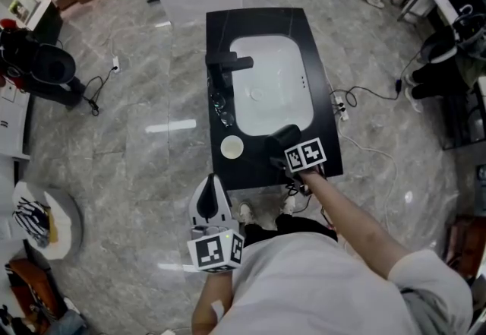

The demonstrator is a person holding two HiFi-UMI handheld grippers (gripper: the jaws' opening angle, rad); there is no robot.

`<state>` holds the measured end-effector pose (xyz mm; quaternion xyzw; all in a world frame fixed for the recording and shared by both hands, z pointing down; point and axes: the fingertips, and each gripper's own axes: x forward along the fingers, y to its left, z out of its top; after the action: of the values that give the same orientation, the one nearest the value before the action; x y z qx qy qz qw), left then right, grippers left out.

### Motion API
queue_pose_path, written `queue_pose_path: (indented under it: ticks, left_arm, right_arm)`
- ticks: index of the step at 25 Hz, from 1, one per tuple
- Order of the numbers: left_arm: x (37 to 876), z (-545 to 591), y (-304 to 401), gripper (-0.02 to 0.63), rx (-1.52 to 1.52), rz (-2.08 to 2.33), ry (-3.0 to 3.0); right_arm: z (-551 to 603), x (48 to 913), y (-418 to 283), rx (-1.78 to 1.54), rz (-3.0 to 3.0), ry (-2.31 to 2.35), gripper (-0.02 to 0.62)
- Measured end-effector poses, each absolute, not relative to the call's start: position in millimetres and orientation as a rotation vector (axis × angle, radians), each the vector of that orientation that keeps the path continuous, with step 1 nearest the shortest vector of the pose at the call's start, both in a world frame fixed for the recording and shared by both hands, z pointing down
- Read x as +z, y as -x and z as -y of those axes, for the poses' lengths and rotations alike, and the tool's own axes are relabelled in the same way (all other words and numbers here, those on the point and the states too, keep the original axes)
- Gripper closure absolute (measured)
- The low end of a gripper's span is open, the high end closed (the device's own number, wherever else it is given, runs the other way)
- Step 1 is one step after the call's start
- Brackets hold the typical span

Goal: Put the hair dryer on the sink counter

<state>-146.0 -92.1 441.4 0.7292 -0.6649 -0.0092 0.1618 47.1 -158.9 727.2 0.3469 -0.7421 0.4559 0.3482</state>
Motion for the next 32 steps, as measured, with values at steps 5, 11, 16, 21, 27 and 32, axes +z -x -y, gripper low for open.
queue_pose_path:
  ticks: [5,11,16,21,27,32]
  left_arm:
    - [439,95,139,0.604,-0.019,1.883,-2.107]
    - [437,96,140,0.604,-0.009,1.891,-2.115]
    - [436,95,137,0.604,-0.014,1.883,-2.131]
    - [434,92,138,0.604,-0.022,1.878,-2.139]
    - [434,89,133,0.604,-0.023,1.861,-2.160]
    - [433,86,132,0.604,-0.021,1.853,-2.172]
  right_arm:
    - [159,726,-48,1.177,1.932,-0.890,0.282]
    - [159,726,-46,1.194,1.932,-0.888,0.282]
    - [158,725,-46,1.204,1.934,-0.894,0.282]
    - [155,719,-45,1.210,1.951,-0.907,0.282]
    - [153,717,-50,1.210,1.953,-0.933,0.282]
    - [152,714,-55,1.204,1.956,-0.970,0.282]
